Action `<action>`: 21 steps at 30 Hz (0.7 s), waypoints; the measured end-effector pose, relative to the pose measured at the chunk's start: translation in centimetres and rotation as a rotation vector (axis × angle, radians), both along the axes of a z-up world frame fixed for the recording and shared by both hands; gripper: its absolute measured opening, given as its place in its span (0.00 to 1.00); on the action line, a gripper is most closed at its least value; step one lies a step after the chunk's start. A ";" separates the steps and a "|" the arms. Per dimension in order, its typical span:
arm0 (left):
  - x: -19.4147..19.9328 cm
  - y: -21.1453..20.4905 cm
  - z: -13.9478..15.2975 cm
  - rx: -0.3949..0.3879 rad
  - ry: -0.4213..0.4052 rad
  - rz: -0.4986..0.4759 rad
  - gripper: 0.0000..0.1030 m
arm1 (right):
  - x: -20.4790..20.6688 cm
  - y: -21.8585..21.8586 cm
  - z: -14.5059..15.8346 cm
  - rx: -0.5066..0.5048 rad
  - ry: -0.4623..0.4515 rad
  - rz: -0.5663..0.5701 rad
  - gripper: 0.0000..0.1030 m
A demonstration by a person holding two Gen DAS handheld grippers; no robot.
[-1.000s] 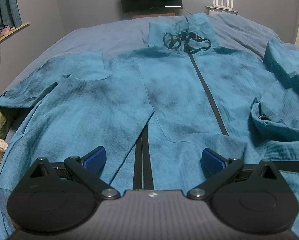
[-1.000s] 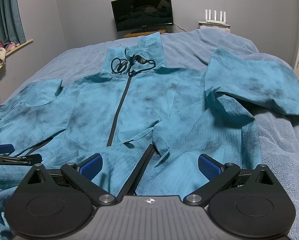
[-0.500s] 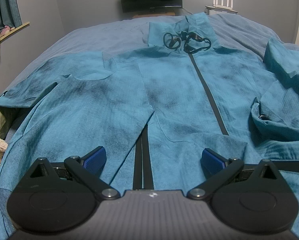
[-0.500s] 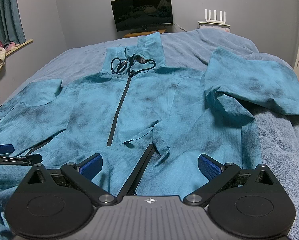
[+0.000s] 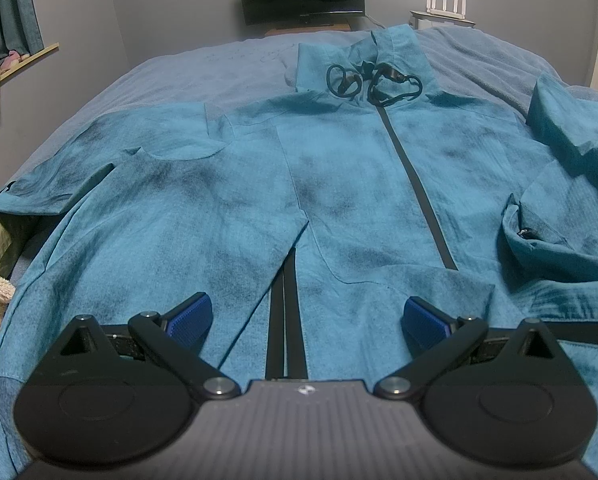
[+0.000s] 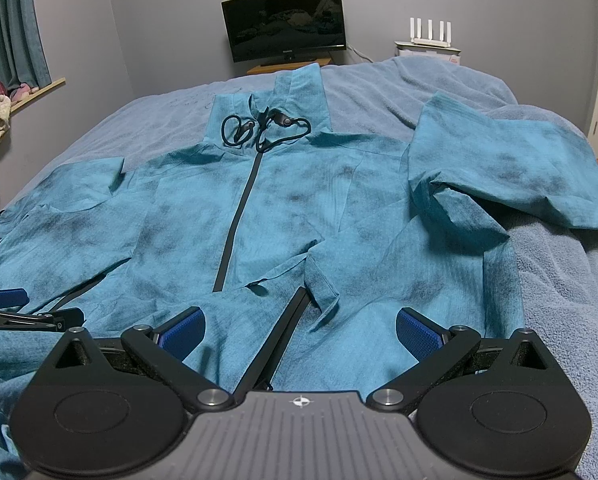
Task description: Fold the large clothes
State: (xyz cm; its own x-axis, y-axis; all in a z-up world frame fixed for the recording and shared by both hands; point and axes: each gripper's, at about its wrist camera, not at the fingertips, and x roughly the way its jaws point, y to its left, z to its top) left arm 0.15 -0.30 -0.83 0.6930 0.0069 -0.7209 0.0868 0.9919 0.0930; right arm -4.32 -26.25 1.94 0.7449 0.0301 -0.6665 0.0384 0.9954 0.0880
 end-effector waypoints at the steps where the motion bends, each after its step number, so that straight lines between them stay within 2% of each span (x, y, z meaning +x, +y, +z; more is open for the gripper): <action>1: 0.0 0.0 0.0 0.000 0.000 0.000 1.00 | 0.0 0.0 0.0 0.000 0.000 0.000 1.00; 21: 0.0 0.0 0.0 0.001 0.002 0.000 1.00 | 0.1 0.0 0.0 0.004 0.004 0.000 1.00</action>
State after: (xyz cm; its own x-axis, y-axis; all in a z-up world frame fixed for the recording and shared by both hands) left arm 0.20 -0.30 -0.80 0.6918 0.0073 -0.7220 0.0870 0.9918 0.0934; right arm -4.23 -26.23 1.98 0.7421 0.0326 -0.6695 0.0390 0.9950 0.0917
